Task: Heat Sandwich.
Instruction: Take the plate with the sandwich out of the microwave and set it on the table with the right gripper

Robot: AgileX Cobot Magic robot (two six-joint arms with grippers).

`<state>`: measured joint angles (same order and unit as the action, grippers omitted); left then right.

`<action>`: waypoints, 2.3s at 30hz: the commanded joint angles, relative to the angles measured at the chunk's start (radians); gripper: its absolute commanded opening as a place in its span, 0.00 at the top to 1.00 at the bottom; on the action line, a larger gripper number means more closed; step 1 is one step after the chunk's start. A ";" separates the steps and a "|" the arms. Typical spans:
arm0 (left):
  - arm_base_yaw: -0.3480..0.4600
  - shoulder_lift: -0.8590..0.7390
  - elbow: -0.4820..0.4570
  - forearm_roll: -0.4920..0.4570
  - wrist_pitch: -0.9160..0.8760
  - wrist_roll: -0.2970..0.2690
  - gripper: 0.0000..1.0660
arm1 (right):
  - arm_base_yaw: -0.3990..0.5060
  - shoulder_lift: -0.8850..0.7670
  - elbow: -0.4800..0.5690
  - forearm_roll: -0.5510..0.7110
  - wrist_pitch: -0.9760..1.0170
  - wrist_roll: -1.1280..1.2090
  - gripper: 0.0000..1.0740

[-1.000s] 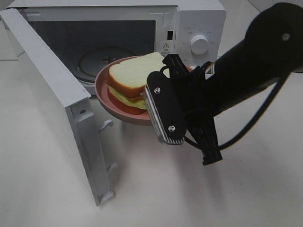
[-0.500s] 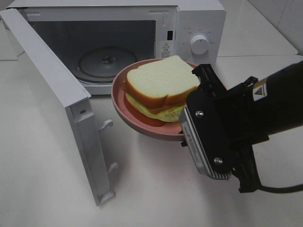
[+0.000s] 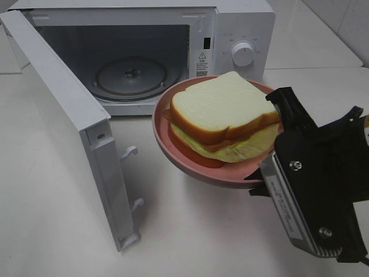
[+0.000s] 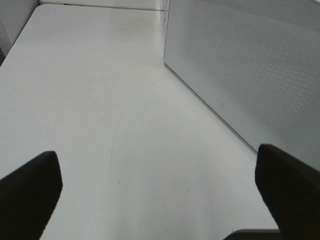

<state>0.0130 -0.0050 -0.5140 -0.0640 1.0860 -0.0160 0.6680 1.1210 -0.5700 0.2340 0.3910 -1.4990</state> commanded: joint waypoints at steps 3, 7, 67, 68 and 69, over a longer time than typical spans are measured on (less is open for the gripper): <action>0.002 -0.005 -0.001 -0.003 -0.013 -0.001 0.09 | 0.000 -0.063 -0.004 -0.120 0.020 0.150 0.99; 0.002 -0.005 -0.001 -0.003 -0.013 -0.001 0.09 | 0.000 -0.101 -0.004 -0.216 0.065 0.251 0.99; 0.002 -0.005 -0.001 -0.003 -0.013 -0.001 0.09 | 0.000 0.012 -0.042 -1.053 0.471 1.882 1.00; 0.002 -0.005 -0.001 -0.003 -0.013 -0.001 0.09 | 0.000 0.020 -0.054 -1.062 0.471 1.910 1.00; 0.002 -0.005 -0.001 -0.003 -0.013 -0.001 0.09 | 0.000 0.036 -0.076 -1.073 0.475 1.951 1.00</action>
<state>0.0130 -0.0050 -0.5140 -0.0640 1.0860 -0.0160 0.6680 1.1390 -0.6120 -0.7750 0.8550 0.3760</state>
